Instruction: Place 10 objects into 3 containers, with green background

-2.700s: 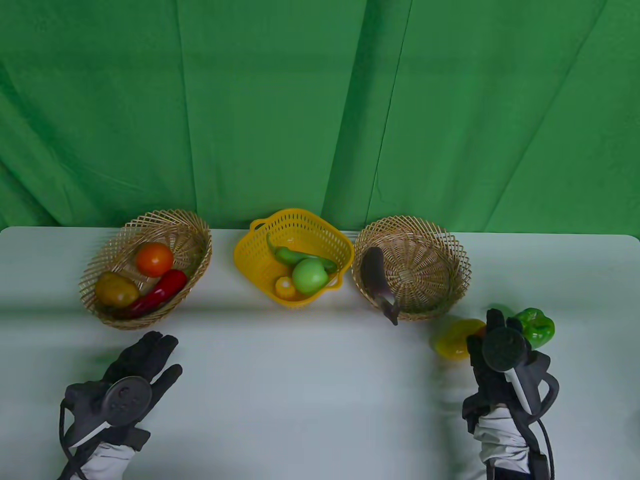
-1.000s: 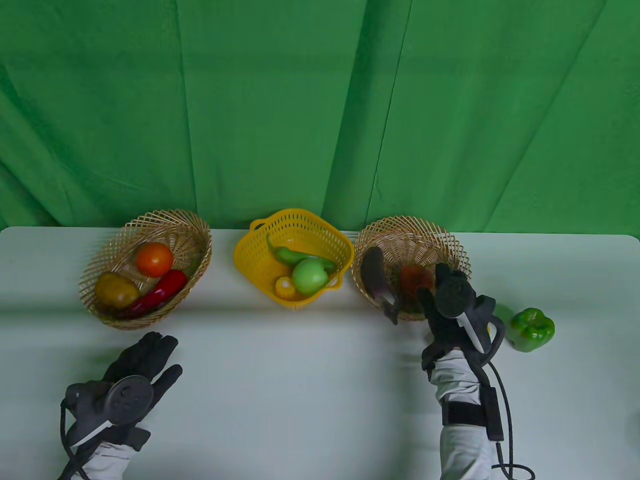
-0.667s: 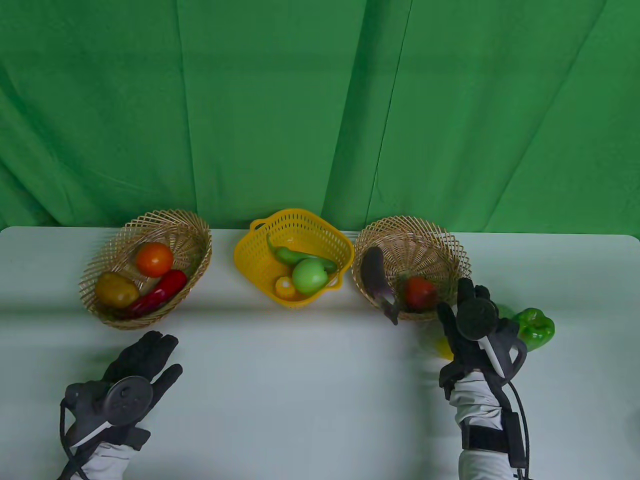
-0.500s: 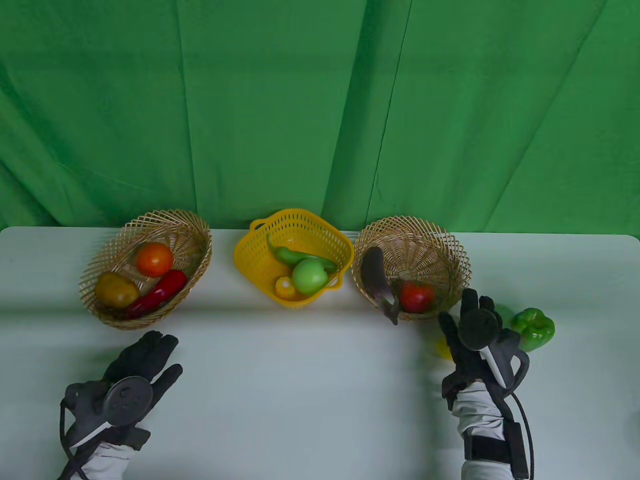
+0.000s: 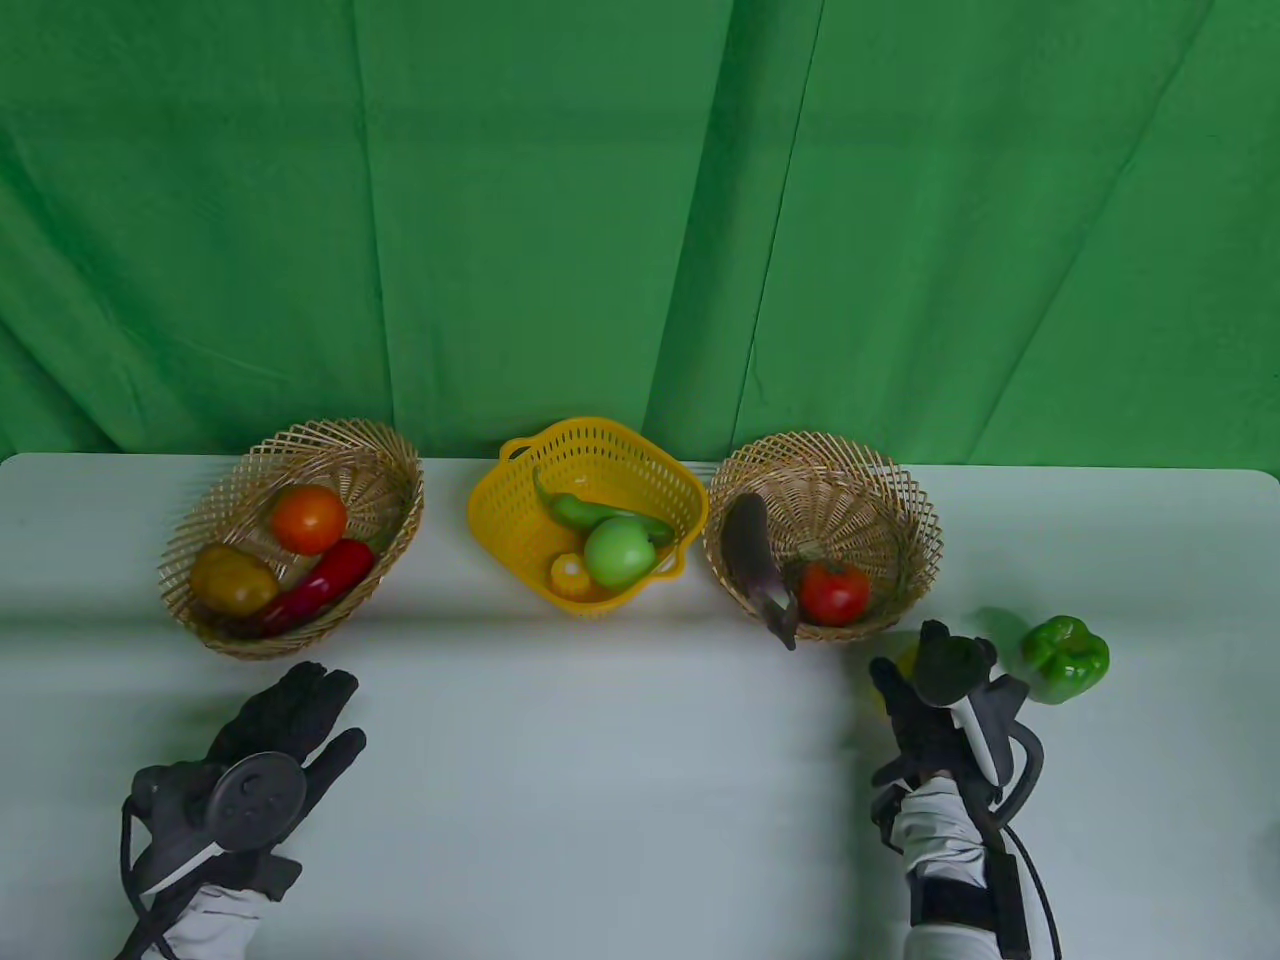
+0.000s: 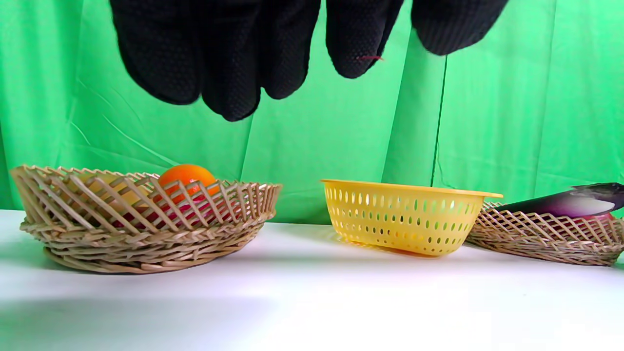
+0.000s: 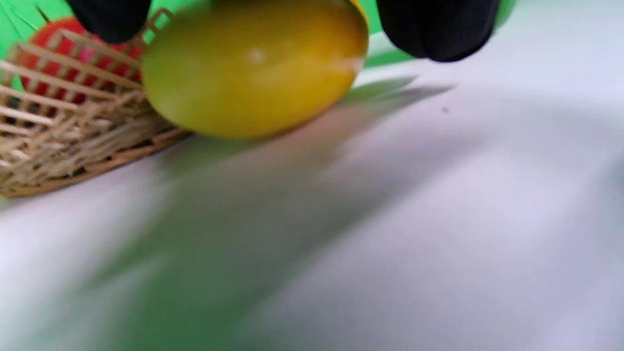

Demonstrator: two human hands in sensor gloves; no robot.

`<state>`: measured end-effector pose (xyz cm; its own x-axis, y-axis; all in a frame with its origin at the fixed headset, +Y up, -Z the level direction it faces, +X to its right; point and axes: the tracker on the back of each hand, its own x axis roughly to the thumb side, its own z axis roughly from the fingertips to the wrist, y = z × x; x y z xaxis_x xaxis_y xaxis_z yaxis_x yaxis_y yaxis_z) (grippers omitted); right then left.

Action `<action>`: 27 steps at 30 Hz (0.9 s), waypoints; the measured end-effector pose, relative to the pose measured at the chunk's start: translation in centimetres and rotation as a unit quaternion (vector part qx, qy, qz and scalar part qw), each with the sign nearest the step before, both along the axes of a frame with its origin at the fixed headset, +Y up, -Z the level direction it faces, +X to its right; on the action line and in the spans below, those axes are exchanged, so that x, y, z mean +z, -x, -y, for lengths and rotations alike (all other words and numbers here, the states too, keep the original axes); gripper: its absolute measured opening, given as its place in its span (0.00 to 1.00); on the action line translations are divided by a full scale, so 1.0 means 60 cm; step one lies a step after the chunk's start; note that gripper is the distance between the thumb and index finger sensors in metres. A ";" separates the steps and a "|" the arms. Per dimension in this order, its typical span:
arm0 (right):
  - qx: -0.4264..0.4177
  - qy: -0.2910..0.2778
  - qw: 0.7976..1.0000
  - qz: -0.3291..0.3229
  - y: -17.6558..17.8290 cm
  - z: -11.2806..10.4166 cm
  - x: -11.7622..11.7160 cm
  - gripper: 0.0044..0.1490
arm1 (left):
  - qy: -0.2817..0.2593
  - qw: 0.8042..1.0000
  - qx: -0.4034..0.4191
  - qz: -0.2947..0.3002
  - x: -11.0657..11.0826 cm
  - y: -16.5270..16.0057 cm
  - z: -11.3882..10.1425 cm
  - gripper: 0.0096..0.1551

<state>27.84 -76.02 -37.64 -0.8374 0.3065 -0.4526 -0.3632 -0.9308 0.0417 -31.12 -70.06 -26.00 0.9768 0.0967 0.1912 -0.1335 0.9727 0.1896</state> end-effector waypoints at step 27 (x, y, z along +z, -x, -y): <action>-0.003 -0.036 0.999 -0.002 -0.007 -0.027 0.005 0.56 | 0.012 1.000 -0.003 -0.008 -0.004 0.005 0.007 0.36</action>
